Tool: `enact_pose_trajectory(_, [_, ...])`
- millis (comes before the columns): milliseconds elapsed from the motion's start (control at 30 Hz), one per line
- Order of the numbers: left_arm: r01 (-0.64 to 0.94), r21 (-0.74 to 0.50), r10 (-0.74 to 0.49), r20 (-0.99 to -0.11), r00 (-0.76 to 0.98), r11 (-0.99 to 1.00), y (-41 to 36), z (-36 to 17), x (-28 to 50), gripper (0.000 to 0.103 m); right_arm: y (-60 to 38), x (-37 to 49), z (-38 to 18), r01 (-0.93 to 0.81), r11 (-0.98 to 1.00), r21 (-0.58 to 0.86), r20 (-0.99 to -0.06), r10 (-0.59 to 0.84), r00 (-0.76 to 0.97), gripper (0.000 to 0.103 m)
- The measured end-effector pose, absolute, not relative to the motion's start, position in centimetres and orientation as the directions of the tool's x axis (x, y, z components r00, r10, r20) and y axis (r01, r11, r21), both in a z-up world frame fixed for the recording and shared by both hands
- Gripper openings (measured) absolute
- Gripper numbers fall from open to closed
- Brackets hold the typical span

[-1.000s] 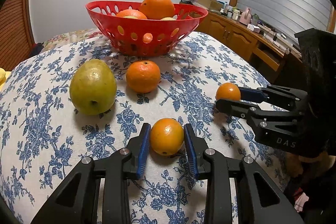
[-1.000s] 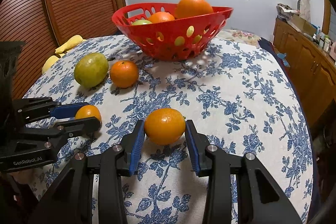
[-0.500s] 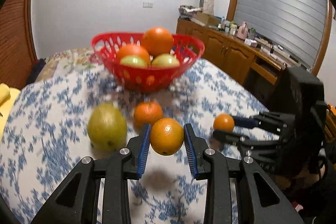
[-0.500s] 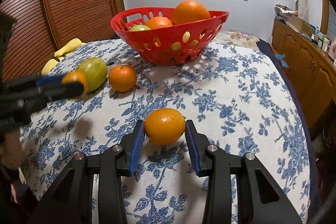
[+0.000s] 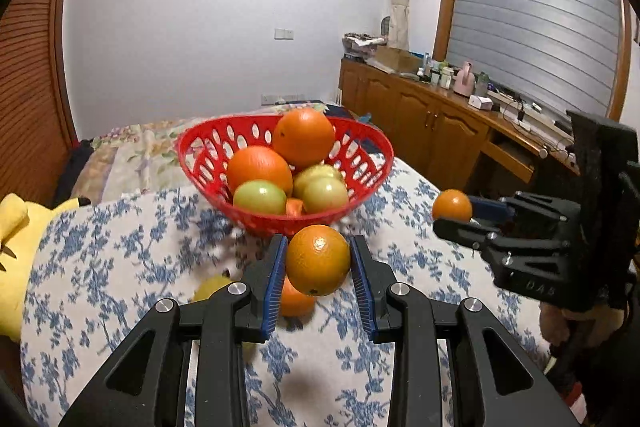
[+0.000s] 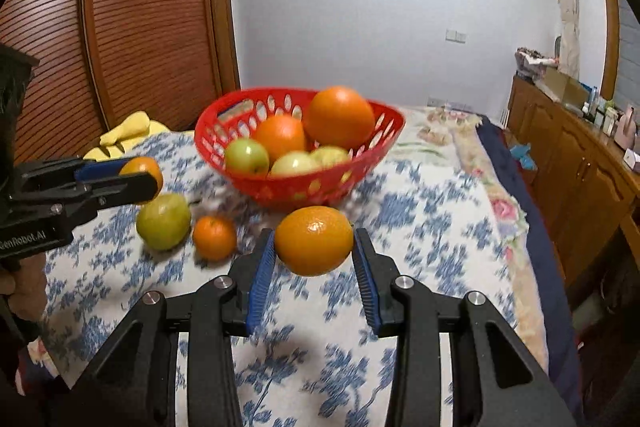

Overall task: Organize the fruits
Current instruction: 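Lift both tangerines and carry them over the red basket, then lower both tangerines into the red basket and open both tools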

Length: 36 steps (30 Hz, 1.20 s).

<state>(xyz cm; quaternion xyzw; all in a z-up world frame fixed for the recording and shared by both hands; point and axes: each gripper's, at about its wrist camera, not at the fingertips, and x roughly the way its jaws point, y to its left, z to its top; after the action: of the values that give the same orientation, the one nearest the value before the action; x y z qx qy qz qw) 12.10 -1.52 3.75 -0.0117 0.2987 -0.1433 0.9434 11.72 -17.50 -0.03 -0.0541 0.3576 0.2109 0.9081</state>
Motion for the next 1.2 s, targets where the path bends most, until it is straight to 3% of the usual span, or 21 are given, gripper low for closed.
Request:
enact_pose_trajectory(400, [0.232,-0.094,-0.243,-0.567,0.787,0.968,-0.7,4.4,14.6,0.033,-15.9,15.9,1.5,-0.465,0.885,0.02,-0.651,0.364,0.666,0.04])
enact_pose_trajectory(1200, [0.219,-0.067,-0.216,-0.594,0.775,0.973,-0.2,4.0,22.2,0.033,-14.4,23.9,-2.3,-0.462,0.886,0.027,-0.678,0.356,0.643,0.04])
